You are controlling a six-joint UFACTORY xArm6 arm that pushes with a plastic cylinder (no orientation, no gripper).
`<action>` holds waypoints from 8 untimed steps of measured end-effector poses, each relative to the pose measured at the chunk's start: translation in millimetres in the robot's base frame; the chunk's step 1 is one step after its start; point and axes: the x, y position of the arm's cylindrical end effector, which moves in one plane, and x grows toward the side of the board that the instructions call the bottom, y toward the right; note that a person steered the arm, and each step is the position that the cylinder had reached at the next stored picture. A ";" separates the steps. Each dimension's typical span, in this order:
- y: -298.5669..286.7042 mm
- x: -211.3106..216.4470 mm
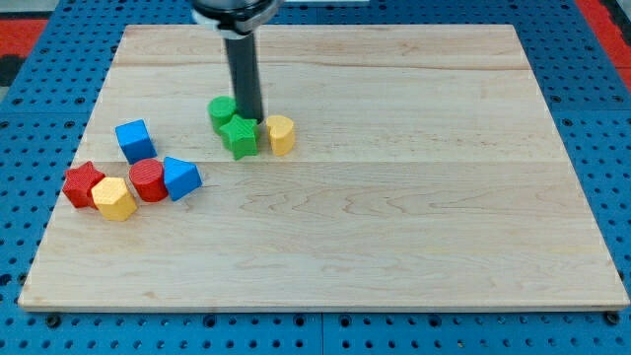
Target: Push the yellow heart and green blocks in different directions
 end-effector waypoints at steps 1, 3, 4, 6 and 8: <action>-34.9 19.1; -41.2 21.7; -5.3 10.4; 65.6 25.7; 135.0 -10.9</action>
